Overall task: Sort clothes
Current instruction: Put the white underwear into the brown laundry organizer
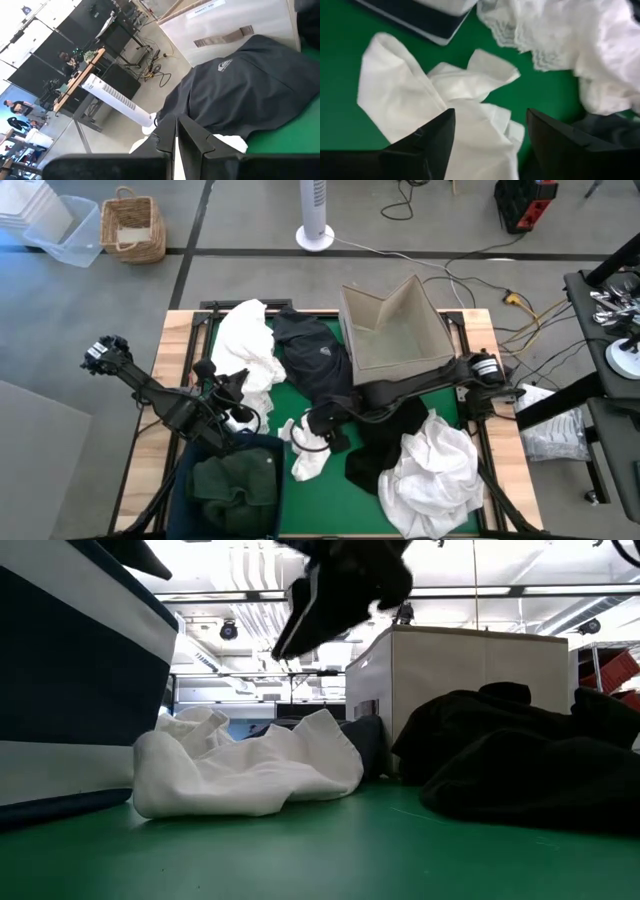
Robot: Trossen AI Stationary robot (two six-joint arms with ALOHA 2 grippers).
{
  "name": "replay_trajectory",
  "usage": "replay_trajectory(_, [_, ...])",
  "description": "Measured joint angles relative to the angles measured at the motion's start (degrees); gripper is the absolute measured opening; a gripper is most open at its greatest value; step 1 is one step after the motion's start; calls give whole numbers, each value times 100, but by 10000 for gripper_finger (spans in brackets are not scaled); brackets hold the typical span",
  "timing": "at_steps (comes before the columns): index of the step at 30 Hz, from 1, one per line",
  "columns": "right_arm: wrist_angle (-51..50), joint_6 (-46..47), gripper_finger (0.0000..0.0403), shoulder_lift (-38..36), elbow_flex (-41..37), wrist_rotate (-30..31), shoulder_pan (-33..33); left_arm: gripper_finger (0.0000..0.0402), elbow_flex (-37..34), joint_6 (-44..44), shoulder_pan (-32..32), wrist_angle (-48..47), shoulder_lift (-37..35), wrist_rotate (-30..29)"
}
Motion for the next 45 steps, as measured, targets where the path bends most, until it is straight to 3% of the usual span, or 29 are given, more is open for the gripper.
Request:
replay_trajectory(9, [120, 16, 258, 543, 47, -1, -88, 0, -11, 2, 0, 15, 17, -9])
replay_trajectory(29, [444, -38, 236, 1401, 90, -10, -134, 0, -13, 19, 1, 21, 22, -15])
replay_trajectory(34, [440, -38, 190, 1475, 98, -13, -132, 0, -13, 19, 2, 19, 22, -16])
replay_trajectory(42, [389, -217, 28, 1539, 101, -34, -130, 0, -13, 21, 2, 18, 22, -20])
replay_trajectory(45, [383, -237, 17, 1532, 99, -15, -130, 0, -13, 23, 2, 18, 22, -17])
